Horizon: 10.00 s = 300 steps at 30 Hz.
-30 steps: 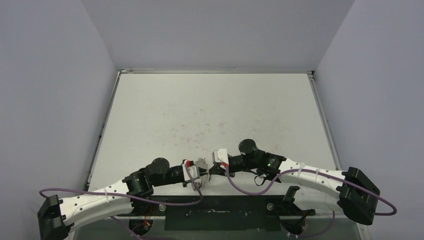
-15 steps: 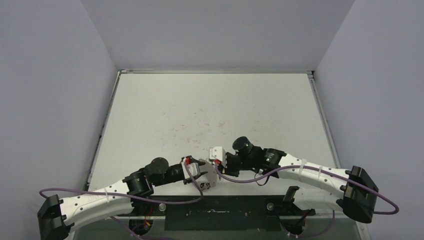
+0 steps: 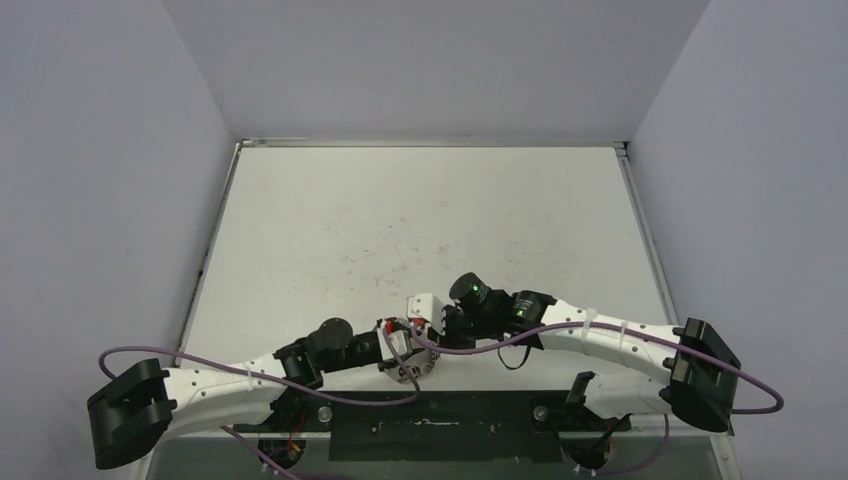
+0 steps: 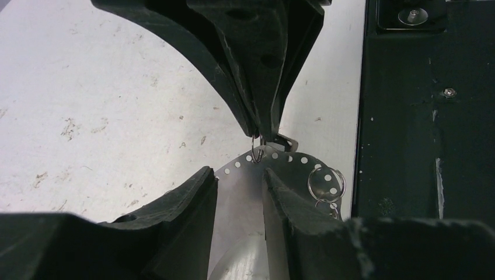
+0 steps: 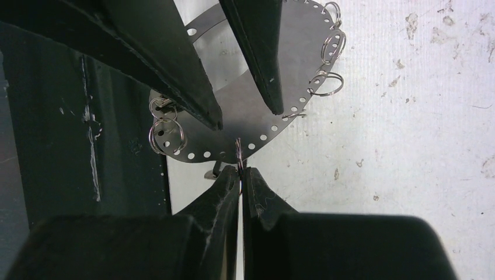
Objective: Put the keys on the keyring
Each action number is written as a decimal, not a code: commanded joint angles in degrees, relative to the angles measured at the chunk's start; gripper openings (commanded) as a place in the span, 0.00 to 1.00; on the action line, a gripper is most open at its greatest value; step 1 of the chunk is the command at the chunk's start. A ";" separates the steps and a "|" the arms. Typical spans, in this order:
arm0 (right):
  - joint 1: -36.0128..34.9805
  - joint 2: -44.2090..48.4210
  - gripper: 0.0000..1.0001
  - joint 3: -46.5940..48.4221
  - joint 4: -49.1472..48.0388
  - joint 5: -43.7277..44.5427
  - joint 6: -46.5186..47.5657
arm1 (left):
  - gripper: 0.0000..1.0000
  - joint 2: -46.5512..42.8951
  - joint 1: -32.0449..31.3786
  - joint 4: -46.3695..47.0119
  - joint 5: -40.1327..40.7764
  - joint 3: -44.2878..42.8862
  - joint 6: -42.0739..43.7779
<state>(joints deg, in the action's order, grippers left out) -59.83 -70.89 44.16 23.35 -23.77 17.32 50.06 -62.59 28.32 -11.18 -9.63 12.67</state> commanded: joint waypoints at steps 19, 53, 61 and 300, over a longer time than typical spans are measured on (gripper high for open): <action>-1.08 3.30 0.00 1.19 -5.14 -0.84 -2.82 | 0.18 6.32 -0.17 17.06 -3.50 1.72 0.58; 3.79 22.20 0.38 -15.90 -28.03 -9.31 -1.60 | 0.00 -2.66 -0.20 28.37 -5.26 8.05 -1.14; 4.55 20.23 0.32 -16.72 -35.69 -14.32 -1.27 | 0.00 -6.94 -0.19 24.52 -6.49 8.30 -1.04; -0.82 2.60 0.00 1.98 -2.50 0.57 -1.18 | 0.02 19.74 -1.22 33.09 -1.32 1.12 -4.78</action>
<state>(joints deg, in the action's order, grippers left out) -60.42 -69.78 44.16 23.55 -22.74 17.10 69.82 -63.70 57.30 -11.57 -6.17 7.31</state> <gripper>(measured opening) 0.034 0.071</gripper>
